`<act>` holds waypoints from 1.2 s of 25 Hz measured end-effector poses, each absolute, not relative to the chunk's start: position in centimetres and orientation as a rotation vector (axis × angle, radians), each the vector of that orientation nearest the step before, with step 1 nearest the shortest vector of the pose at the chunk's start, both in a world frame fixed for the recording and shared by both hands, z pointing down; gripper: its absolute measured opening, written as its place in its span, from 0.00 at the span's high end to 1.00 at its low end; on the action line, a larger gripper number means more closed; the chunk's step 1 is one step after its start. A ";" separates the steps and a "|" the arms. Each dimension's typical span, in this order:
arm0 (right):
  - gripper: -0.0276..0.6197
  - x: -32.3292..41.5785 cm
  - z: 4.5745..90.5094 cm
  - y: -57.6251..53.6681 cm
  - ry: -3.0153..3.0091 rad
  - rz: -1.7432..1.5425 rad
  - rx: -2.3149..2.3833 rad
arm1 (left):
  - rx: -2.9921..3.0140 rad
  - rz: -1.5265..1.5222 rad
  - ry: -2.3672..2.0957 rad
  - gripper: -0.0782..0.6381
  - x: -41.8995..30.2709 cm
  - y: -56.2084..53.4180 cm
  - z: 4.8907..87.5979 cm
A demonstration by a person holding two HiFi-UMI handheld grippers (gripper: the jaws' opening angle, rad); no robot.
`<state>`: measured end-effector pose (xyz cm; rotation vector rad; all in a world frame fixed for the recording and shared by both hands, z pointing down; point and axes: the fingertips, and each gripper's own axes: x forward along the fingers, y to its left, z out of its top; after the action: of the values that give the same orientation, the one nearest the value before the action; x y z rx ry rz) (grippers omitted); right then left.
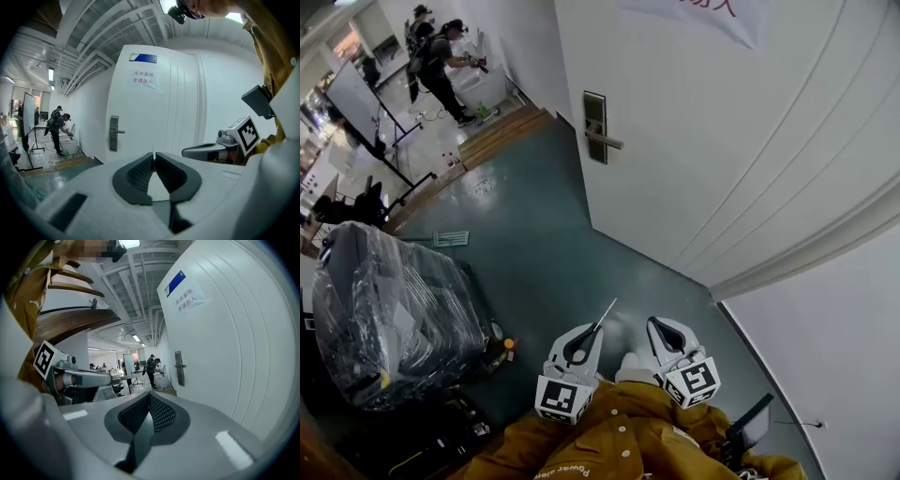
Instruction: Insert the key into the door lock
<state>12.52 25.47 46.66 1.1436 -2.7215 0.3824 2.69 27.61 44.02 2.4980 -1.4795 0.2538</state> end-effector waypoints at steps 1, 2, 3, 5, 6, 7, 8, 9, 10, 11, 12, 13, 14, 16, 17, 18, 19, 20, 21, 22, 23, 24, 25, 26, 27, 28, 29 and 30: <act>0.95 12.9 46.8 25.4 -2.729 0.386 1.128 | 2.488 0.258 -1.498 0.86 3.0 27.7 44.2; 0.95 13.1 47.1 25.3 -2.737 0.390 1.112 | 2.473 0.256 -1.515 0.86 3.2 27.8 44.6; 0.95 13.2 47.3 25.1 -2.742 0.394 1.096 | 2.453 0.251 -1.528 0.86 3.3 27.9 45.0; 0.95 13.4 47.9 24.9 -2.741 0.403 1.061 | 2.415 0.248 -1.541 0.86 3.4 28.1 45.8; 0.95 13.4 48.1 24.8 -2.738 0.407 1.043 | 2.404 0.249 -1.543 0.86 3.5 28.1 46.0; 0.95 13.4 48.2 24.5 -2.737 0.411 1.028 | 2.398 0.251 -1.546 0.86 3.6 27.9 46.0; 0.95 13.2 48.2 24.2 -2.738 0.415 1.014 | 2.394 0.255 -1.551 0.86 3.6 27.7 45.9; 0.95 13.1 48.2 23.7 -2.740 0.419 1.003 | 2.387 0.258 -1.555 0.86 3.5 27.3 45.8; 0.95 12.8 48.2 23.2 -2.742 0.423 0.995 | 2.379 0.258 -1.559 0.86 3.4 26.9 45.8; 0.95 12.5 48.3 22.6 -2.741 0.426 0.988 | 2.371 0.254 -1.561 0.86 3.1 26.4 45.9; 0.95 12.1 48.5 22.0 -2.738 0.429 0.982 | 2.363 0.248 -1.562 0.86 2.8 25.8 46.1; 0.95 11.6 48.7 21.3 -2.734 0.430 0.976 | 2.354 0.241 -1.562 0.86 2.3 25.1 46.5; 0.95 11.0 49.1 20.5 -2.728 0.430 0.970 | 2.344 0.233 -1.561 0.86 1.7 24.4 46.9; 0.95 9.8 49.7 18.7 -2.718 0.435 0.960 | 2.329 0.217 -1.557 0.86 0.5 22.4 47.6; 0.95 9.0 49.9 17.6 -2.713 0.437 0.957 | 2.327 0.210 -1.554 0.86 -0.3 21.3 47.8; 0.95 8.1 50.0 16.4 -2.710 0.436 0.954 | 2.328 0.201 -1.553 0.86 -1.2 19.9 47.9; 0.95 7.1 49.9 15.1 -2.708 0.432 0.951 | 2.330 0.191 -1.555 0.86 -2.2 18.5 47.9; 0.95 6.1 49.8 13.7 -2.706 0.427 0.949 | 2.331 0.179 -1.555 0.86 -3.2 17.1 47.9; 0.95 5.1 49.6 12.4 -2.705 0.421 0.950 | 2.330 0.166 -1.553 0.86 -4.2 15.7 47.7; 0.95 4.3 49.4 11.0 -2.702 0.415 0.957 | 2.334 0.155 -1.546 0.86 -5.0 14.4 47.5; 0.95 3.5 49.1 9.6 -2.697 0.411 0.971 | 2.342 0.149 -1.534 0.86 -5.7 13.0 47.3; 0.95 2.7 48.9 8.3 -2.692 0.411 0.989 | 2.351 0.145 -1.519 0.86 -6.5 11.7 47.2; 0.95 1.9 48.7 7.1 -2.686 0.413 1.007 | 2.360 0.144 -1.504 0.86 -7.2 10.5 47.1; 0.95 1.2 48.6 6.0 -2.681 0.412 1.020 | 2.367 0.144 -1.493 0.86 -7.9 9.4 47.0; 0.95 0.5 48.4 4.9 -2.678 0.408 1.030 | 2.375 0.145 -1.484 0.86 -8.6 8.3 46.9; 0.95 -0.1 48.1 3.8 -2.676 0.402 1.038 | 2.384 0.146 -1.479 0.86 -9.2 7.1 46.7; 0.95 -0.7 47.9 2.9 -2.675 0.398 1.046 | 2.393 0.149 -1.475 0.86 -9.8 6.1 46.5; 0.95 -1.2 47.8 2.1 -2.673 0.396 1.055 | 2.399 0.150 -1.471 0.86 -10.4 5.1 46.3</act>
<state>-1.19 2.05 47.79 1.0550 -2.6735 0.3962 -10.41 5.13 46.29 2.3992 -1.4711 0.1495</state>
